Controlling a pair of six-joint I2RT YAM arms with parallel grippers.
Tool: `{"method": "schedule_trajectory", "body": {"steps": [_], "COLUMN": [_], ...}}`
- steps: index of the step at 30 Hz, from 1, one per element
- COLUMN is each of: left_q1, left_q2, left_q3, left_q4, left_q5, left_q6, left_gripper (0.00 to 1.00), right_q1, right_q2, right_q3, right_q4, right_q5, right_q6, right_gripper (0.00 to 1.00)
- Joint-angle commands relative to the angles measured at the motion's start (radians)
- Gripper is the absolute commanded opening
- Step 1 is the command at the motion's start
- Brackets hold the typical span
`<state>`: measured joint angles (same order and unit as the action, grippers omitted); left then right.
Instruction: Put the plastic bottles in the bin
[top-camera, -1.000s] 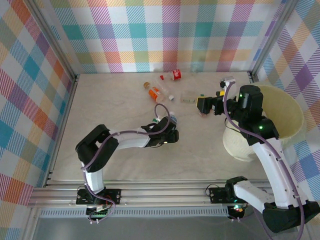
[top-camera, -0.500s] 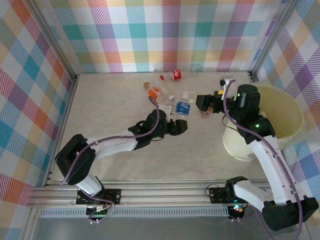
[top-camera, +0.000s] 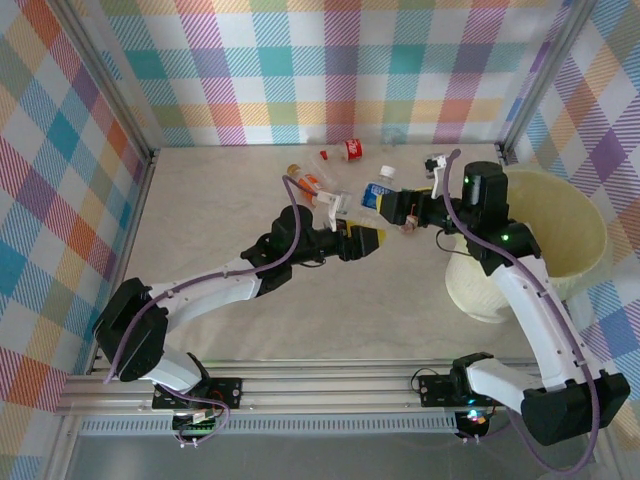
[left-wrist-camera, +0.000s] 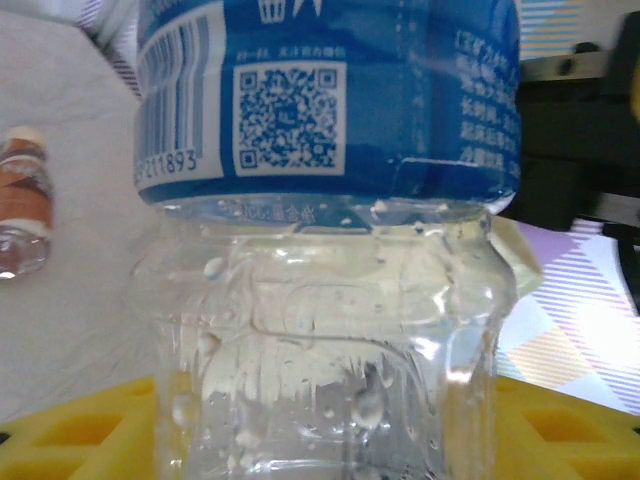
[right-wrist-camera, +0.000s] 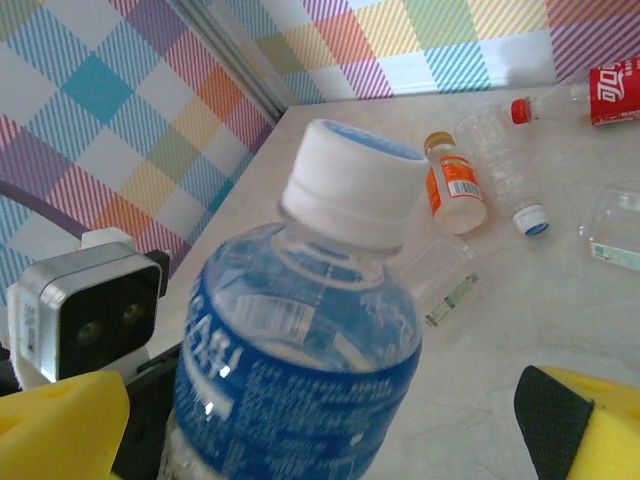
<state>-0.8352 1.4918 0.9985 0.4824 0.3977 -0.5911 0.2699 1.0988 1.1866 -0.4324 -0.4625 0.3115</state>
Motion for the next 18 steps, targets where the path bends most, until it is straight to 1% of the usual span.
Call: {"method": "schedule_trajectory", "body": {"steps": [1,3,5,9,13,15,18], "left_q1": [0.006,0.007,0.007,0.007,0.007,0.006,0.007], "left_q2": [-0.024,-0.017,-0.006,0.012,0.031,0.041,0.049], "left_q3": [0.016,0.014,0.020,0.027,0.039,0.043,0.042], "left_q4": [0.149,0.186,0.204,0.225,0.216,0.217,0.216], "left_q5": [0.081,0.098,0.121,0.128,0.146,0.149,0.142], "left_q6": [-0.040,-0.067,-0.080,-0.099,-0.107,-0.110,-0.113], "left_gripper": [0.46,0.46,0.46,0.46,0.46,0.46,0.46], "right_q1": [0.006,0.006,0.006,0.006,0.006,0.006,0.005], "right_q2": [0.018,0.035,0.050,0.086,0.086,0.083,0.075], "right_q3": [0.042,0.043,0.038,0.040,0.020,0.017,0.016], "right_q4": [0.021,0.049,0.101,0.151,0.215,0.219,0.208], "right_q5": [-0.031,-0.074,-0.155,-0.258,-0.339,-0.348,-0.328], "right_q6": [0.086,0.114,0.141,0.180,0.207,0.207,0.193], "right_gripper": [1.00,1.00,1.00,0.99,0.89,0.84,0.75]}}
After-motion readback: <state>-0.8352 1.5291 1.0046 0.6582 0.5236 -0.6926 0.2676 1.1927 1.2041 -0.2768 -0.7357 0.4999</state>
